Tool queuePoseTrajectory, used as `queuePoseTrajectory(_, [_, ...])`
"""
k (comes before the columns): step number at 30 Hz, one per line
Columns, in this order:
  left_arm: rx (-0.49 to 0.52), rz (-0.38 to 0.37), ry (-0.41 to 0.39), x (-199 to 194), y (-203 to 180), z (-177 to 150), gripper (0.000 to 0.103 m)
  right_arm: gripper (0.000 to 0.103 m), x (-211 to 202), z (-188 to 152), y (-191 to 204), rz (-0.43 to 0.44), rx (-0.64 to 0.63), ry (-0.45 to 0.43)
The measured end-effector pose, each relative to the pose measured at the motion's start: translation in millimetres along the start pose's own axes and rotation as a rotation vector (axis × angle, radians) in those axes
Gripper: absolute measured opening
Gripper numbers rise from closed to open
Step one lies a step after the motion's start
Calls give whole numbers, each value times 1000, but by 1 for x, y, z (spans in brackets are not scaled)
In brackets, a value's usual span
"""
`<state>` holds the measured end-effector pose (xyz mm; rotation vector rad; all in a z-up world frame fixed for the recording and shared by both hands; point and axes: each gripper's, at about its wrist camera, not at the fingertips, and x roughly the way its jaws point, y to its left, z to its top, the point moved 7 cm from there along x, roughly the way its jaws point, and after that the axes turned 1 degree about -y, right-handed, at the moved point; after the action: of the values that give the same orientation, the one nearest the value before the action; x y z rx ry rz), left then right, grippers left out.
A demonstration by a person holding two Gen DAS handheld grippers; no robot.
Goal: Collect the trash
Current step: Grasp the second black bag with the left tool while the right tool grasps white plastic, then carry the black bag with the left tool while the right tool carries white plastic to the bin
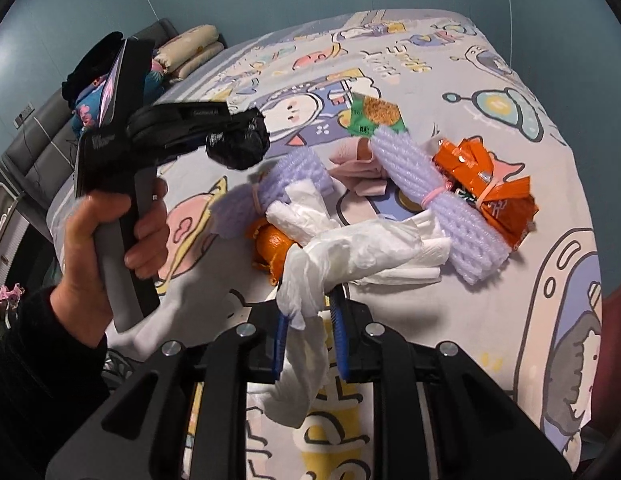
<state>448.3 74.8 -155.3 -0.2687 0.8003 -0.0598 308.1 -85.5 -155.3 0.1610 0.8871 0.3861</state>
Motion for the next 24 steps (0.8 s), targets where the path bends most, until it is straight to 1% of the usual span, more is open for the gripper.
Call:
queuePoseTrajectory(4, [25,14,2,-20,-5,-9,26,18,-18,5,0,2,-10,-31])
queuePoseTrajectory(9, [85,27,-7,-53,-13,-21,26,18,-39,11,-8,1,5,-55])
queuePoseTrajectory(12, [102,34,-7,-70,-15,-27,26,18,-52,13,-14,-4,13,-66])
queuePoseTrajectory(18, [138,17,-15,-107,-30,-45,26,18,-81,14,-25,-29,6,-100])
queuePoseTrajectory(24, [159,-12,-21,-131,-48,-57,26,18,-115,12,-44,-62,12,-141])
